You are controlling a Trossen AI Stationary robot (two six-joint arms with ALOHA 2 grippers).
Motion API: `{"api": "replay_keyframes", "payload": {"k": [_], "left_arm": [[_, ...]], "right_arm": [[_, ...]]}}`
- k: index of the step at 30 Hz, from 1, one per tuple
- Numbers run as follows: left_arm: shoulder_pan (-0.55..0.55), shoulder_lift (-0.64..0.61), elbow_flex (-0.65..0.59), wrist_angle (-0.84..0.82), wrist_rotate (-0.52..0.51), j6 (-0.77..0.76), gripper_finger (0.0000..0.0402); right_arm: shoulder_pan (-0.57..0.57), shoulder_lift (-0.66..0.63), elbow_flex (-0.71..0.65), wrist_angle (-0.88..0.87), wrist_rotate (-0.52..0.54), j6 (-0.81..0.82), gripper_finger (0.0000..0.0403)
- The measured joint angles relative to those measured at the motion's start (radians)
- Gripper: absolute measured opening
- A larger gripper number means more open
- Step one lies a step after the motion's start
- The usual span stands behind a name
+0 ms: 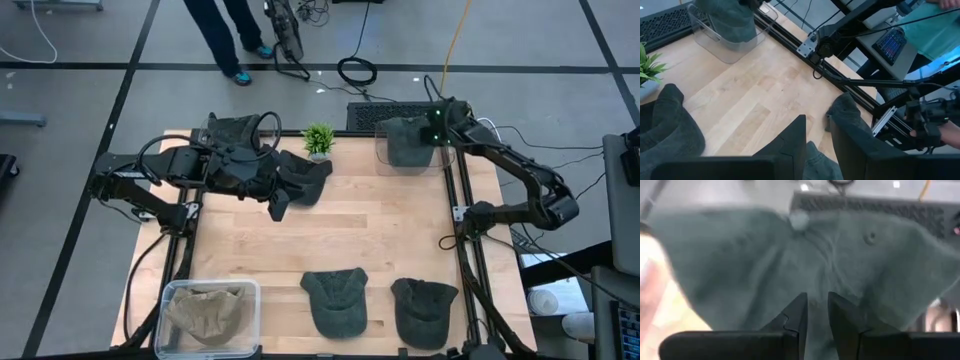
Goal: Pick & Place hat
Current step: Put the top green cap into the right transparent bin
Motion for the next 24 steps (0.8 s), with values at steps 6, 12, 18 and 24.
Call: {"api": "replay_keyframes", "payload": {"k": [6,12,18,24], "left_arm": [[0.001,0.000,0.000,0.000,0.000,0.001,0.0097],[0.001,0.000,0.000,0.001,0.000,-0.005,0.0097],[0.001,0.000,0.000,0.002,0.000,-0.001,0.0097],[0.010,0.000,0.000,0.003,-0.002,-0.008,0.0097]], "right_arm": [[-0.016,0.002,0.000,-0.029,-0.006,-0.022,0.0063],[-0.006,-0.075,0.000,0.127,-0.035,0.025,0.0063],[0.021,-0.065,0.000,0.259,-0.043,0.125,0.0063],[0.025,0.039,0.000,0.184,-0.069,0.162,0.0063]]}}
